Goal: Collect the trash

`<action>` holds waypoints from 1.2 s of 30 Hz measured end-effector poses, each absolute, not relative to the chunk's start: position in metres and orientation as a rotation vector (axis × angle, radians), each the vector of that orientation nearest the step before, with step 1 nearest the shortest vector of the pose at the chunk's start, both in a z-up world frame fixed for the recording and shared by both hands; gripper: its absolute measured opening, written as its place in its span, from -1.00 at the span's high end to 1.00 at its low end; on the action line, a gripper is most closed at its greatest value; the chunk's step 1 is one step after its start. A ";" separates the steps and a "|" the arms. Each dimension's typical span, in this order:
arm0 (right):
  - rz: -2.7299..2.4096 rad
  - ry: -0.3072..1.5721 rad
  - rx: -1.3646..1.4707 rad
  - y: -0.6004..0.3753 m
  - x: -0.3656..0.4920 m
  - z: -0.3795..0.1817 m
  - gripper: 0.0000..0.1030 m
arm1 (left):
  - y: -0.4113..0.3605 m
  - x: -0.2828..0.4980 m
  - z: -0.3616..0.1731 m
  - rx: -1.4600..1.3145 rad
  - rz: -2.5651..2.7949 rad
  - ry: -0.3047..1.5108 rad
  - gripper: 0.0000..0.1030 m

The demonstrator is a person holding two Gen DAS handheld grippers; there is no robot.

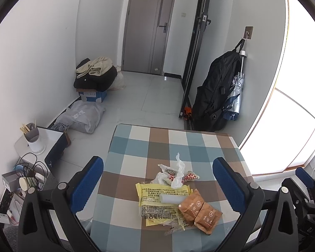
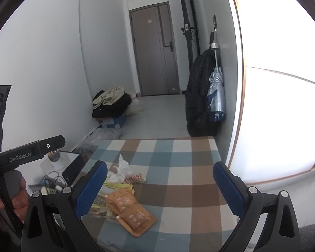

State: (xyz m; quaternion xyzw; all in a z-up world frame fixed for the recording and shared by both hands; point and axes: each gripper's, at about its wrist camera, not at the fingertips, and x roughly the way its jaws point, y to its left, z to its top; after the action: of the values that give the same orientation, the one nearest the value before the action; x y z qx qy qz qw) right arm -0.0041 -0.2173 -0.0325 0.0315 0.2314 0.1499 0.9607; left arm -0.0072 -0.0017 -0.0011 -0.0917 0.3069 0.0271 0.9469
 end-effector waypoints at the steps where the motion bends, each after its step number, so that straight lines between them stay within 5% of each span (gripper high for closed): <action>1: 0.303 0.469 0.064 -0.217 -0.004 -0.032 -0.97 | -0.002 -0.007 -0.001 -0.187 0.054 0.626 -0.98; 36: 0.307 0.468 0.061 -0.219 -0.007 -0.033 -0.97 | -0.004 -0.011 0.000 -0.171 0.064 0.610 -0.98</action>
State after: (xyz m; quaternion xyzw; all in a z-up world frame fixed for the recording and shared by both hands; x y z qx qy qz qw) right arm -0.0071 -0.2188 -0.0325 0.0302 0.2311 0.1515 0.9606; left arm -0.0106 -0.0042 -0.0001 -0.0842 0.2997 0.0313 0.9498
